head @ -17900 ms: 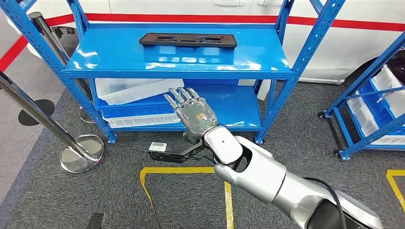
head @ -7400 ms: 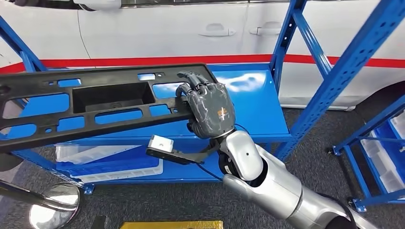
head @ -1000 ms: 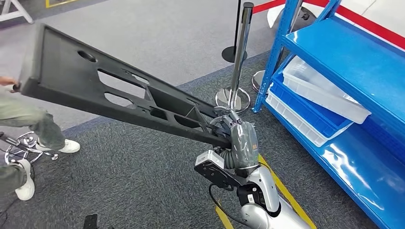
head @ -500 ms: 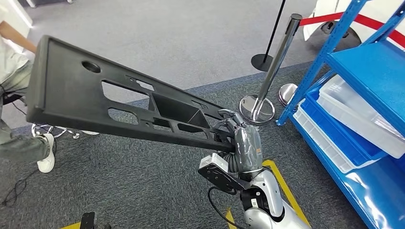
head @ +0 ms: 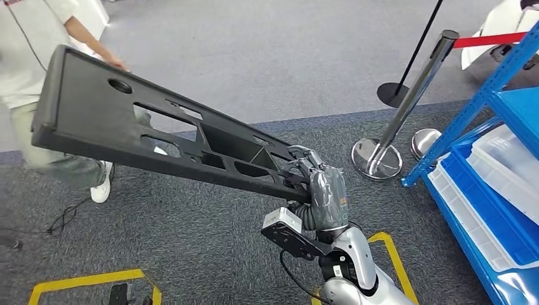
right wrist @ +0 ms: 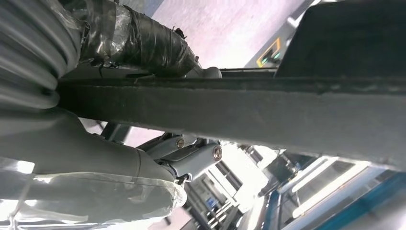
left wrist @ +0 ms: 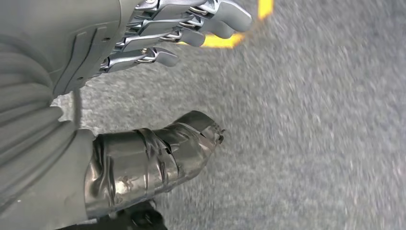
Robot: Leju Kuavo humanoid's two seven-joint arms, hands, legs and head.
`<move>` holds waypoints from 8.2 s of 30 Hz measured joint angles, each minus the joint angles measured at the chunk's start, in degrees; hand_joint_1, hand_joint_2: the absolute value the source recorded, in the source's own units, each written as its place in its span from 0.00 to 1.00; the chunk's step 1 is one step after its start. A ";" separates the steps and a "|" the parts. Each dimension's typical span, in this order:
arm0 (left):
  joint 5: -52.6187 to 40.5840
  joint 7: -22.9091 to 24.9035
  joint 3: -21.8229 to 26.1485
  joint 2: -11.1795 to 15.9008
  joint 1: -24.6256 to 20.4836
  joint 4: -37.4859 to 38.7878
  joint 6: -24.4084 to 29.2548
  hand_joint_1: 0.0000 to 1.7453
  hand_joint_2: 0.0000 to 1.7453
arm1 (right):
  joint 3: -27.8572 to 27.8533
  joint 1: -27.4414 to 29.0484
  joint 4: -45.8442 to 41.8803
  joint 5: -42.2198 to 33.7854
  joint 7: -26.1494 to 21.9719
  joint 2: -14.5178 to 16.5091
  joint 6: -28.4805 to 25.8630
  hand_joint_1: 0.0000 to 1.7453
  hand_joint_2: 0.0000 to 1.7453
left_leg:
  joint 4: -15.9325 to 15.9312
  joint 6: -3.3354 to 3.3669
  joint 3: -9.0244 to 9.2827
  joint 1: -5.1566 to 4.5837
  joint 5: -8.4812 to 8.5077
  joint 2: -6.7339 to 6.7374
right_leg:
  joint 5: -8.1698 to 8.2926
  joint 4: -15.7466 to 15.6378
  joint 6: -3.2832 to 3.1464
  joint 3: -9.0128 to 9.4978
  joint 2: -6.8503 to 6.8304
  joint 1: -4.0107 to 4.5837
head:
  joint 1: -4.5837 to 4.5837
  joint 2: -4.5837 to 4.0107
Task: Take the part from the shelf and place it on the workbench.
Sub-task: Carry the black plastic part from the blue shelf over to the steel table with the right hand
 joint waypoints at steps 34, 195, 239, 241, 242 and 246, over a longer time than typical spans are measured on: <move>-2.69 0.23 0.04 0.42 -0.66 0.09 0.66 0.00 1.00 | 0.00 0.58 -2.76 -3.56 -3.96 0.20 0.09 1.00 1.00 | -6.99 -0.48 3.00 0.42 4.82 1.46 | -0.75 -1.10 0.40 1.73 -1.94 0.11 | 0.13 0.00; -3.97 0.02 0.17 0.44 0.78 0.17 0.58 0.00 1.00 | -16.09 10.32 -3.25 -5.40 -13.84 8.70 -9.38 1.00 1.00 | -15.99 3.08 10.76 -0.46 3.59 0.04 | -1.44 1.12 1.02 -0.80 1.55 1.84 | 1.69 0.00; -3.38 0.72 0.17 0.69 1.05 0.17 0.54 0.00 1.00 | -16.90 11.06 -3.80 -4.50 -12.83 9.17 -9.36 1.00 1.00 | -15.95 1.78 15.32 -0.48 -0.42 -0.21 | 1.44 0.07 0.39 -2.62 1.71 1.09 | 1.72 0.00; -3.48 0.73 0.17 0.62 0.96 0.18 0.54 0.00 1.00 | -16.90 10.81 -3.83 -4.25 -12.45 9.17 -9.35 1.00 1.00 | -12.94 1.38 14.12 -0.31 -0.67 -0.04 | 1.15 -0.31 -0.37 -1.61 1.74 1.03 | 1.71 0.00; -3.57 0.74 0.17 0.57 0.88 0.19 0.56 0.00 1.00 | -16.90 10.58 -3.84 -3.94 -12.06 9.17 -9.34 1.00 1.00 | -9.80 1.22 12.31 -0.26 -1.22 0.03 | 0.91 -0.49 -0.65 -1.11 1.70 1.01 | 1.69 0.00; -3.82 0.83 0.17 0.54 1.00 0.20 0.74 0.00 1.00 | -16.90 9.47 -3.88 -2.05 -8.80 8.65 -9.35 1.00 1.00 | 0.81 1.05 3.67 -0.26 -4.96 0.06 | -0.66 -0.54 -1.12 0.65 1.91 1.28 | 1.67 0.00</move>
